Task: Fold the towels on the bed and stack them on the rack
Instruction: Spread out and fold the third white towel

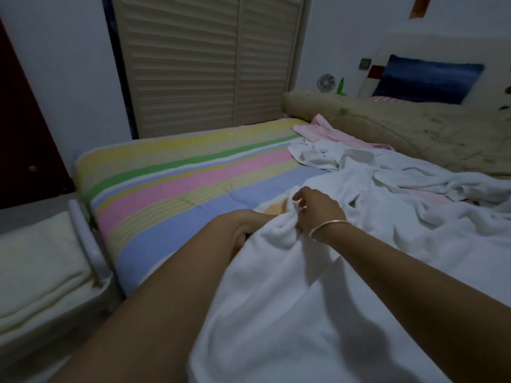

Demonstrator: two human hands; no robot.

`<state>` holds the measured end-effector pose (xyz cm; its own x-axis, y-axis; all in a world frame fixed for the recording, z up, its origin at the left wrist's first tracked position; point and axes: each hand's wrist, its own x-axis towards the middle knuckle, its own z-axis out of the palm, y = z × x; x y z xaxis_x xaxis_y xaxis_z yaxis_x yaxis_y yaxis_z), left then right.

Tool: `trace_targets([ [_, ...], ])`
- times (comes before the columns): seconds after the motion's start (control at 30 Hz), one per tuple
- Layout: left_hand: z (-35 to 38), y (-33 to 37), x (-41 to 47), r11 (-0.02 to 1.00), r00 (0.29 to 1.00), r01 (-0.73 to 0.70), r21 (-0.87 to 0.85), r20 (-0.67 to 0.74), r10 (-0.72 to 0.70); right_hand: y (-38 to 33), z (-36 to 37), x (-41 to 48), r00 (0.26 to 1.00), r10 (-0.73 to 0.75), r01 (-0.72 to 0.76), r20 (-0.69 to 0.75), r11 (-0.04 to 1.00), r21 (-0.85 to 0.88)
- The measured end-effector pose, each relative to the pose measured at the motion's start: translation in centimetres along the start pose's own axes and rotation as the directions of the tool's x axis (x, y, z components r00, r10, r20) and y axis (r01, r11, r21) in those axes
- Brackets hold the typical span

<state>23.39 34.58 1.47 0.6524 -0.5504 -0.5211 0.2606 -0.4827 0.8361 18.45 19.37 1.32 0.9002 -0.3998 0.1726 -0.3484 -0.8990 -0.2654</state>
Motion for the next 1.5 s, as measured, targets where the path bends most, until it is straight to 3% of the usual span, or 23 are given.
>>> trace_targets([
  [0.07, -1.9, -0.1, 0.0, 0.999, 0.994, -0.021, -0.044, -0.11, 0.016, -0.8, 0.0, 0.3, 0.999, 0.022, -0.021, 0.033, 1.0, -0.019],
  [0.13, -5.8, -0.5, 0.2, 0.995, 0.935, -0.099, -0.015, -0.344, 0.088, -2.0, 0.0, 0.7, 0.999, 0.016, -0.014, 0.04, 0.999, -0.037],
  [0.17, -7.9, -0.8, -0.1, 0.99, 0.865, -0.119, 0.071, -0.482, 0.139, -2.5, 0.1, 0.8, 0.999, 0.007, -0.005, 0.031, 0.999, -0.043],
  [0.23, -13.2, -1.6, -1.6, 0.962, 0.661, -0.078, 0.26, -0.709, 0.245, -4.2, 0.3, 1.1, 0.999, -0.036, 0.036, 0.005, 0.997, -0.074],
  [0.3, -17.8, -3.1, -3.9, 0.93, 0.467, 0.022, 0.368, -0.826, 0.316, -6.0, 0.6, 1.0, 0.995, -0.098, 0.099, 0.016, 0.984, -0.147],
  [0.33, -19.6, -4.0, -4.8, 0.924, 0.432, 0.07, 0.375, -0.847, 0.311, -6.6, 0.9, 1.0, 0.991, -0.128, 0.133, 0.039, 0.974, -0.186],
  [0.37, -21.3, -4.9, -5.7, 0.92, 0.444, 0.125, 0.372, -0.85, 0.283, -7.5, 1.1, 1.3, 0.986, -0.155, 0.165, 0.064, 0.963, -0.212],
  [0.43, -22.7, -6.4, -5.9, 0.892, 0.541, 0.211, 0.4, -0.808, 0.234, -8.8, 1.6, 2.4, 0.979, -0.179, 0.198, 0.099, 0.95, -0.243],
  [0.5, -22.2, -7.2, -4.7, 0.862, 0.604, 0.221, 0.456, -0.758, 0.246, -9.7, 1.8, 4.0, 0.975, -0.183, 0.211, 0.125, 0.94, -0.268],
  [0.63, -21.8, -6.8, -1.3, 0.903, 0.578, 0.093, 0.42, -0.761, 0.294, -12.0, 2.4, 8.8, 0.98, -0.172, 0.192, 0.105, 0.954, -0.229],
  [0.73, -22.4, -6.3, 1.6, 0.949, 0.618, 0.059, 0.31, -0.758, 0.209, -13.6, 4.1, 11.7, 0.973, -0.187, 0.207, 0.133, 0.967, -0.151],
  [0.8, -22.1, -6.7, 2.7, 0.982, 0.643, -0.051, 0.182, -0.746, 0.171, -14.8, 5.2, 12.7, 0.955, -0.241, 0.261, 0.172, 0.959, -0.107],
  [0.87, -21.5, -7.3, 2.9, 0.982, 0.767, -0.185, 0.045, -0.618, 0.173, -15.9, 6.2, 13.0, 0.903, -0.348, 0.381, 0.253, 0.919, -0.096],
  [0.9, -21.1, -7.7, 2.6, 0.979, 0.846, -0.194, 0.056, -0.496, 0.196, -16.4, 6.8, 12.9, 0.861, -0.409, 0.465, 0.302, 0.874, -0.142],
  [0.97, -20.5, -7.4, 1.8, 0.943, 0.926, -0.159, 0.291, -0.286, 0.245, -16.8, 7.2, 12.8, 0.797, -0.483, 0.59, 0.363, 0.75, -0.299],
  [1.03, -19.8, -6.4, 0.4, 0.832, 0.942, -0.176, 0.526, -0.154, 0.297, -16.6, 7.2, 12.7, 0.763, -0.529, 0.646, 0.372, 0.641, -0.415],
  [1.13, -18.0, -5.5, -0.3, 0.789, 0.957, -0.18, 0.587, -0.083, 0.28, -14.9, 5.9, 11.8, 0.729, -0.644, 0.676, 0.234, 0.62, -0.399],
  [1.2, -17.1, -4.8, -0.5, 0.869, 0.955, -0.16, 0.468, -0.152, 0.257, -13.1, 4.7, 10.9, 0.707, -0.69, 0.699, 0.156, 0.649, -0.302],
  [1.3, -16.8, -4.2, 0.7, 0.944, 0.921, -0.163, 0.287, -0.299, 0.25, -10.4, 2.2, 9.0, 0.733, -0.637, 0.68, 0.238, 0.679, -0.276],
  [1.43, -15.4, -3.9, 2.0, 0.873, 0.881, -0.068, 0.483, -0.382, 0.28, -8.4, 0.6, 7.4, 0.773, -0.49, 0.576, 0.403, 0.808, -0.122],
  [1.5, -14.0, -2.7, 1.9, 0.833, 0.818, 0.022, 0.552, -0.489, 0.303, -7.8, 0.2, 7.2, 0.795, -0.45, 0.518, 0.408, 0.852, -0.07],
])
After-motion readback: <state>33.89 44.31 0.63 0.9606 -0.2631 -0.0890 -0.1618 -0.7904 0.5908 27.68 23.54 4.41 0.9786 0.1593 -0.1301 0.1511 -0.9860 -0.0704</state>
